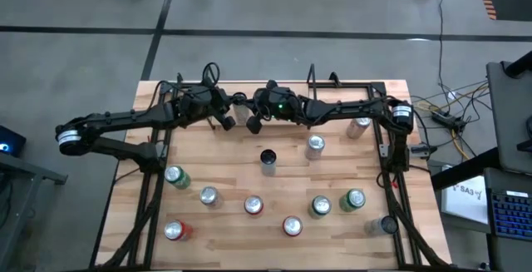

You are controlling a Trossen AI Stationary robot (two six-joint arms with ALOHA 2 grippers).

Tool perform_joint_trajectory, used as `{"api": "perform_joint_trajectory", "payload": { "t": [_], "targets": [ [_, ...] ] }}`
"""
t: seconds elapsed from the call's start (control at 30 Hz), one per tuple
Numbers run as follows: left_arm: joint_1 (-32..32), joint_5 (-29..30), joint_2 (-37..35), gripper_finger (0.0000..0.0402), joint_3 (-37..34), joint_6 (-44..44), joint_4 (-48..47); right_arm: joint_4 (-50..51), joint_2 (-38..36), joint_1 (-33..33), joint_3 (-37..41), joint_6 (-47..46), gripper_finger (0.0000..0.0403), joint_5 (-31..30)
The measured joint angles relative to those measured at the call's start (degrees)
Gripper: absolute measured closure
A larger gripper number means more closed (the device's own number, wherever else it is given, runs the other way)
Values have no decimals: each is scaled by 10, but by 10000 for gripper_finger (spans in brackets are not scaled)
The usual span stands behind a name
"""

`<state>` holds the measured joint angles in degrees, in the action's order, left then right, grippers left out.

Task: Sort soda cans
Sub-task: Put the white yellow soda can on the shelf

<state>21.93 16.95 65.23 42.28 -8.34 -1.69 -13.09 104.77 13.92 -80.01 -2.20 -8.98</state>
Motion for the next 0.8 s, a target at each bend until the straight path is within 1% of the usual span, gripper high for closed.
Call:
{"api": "perform_joint_trajectory", "payload": {
  "t": [0.8],
  "targets": [
    [-6, 0, -1, 401, 5, 50, -3, 3, -1, 11, 0, -8, 390, -1]
  ]
}}
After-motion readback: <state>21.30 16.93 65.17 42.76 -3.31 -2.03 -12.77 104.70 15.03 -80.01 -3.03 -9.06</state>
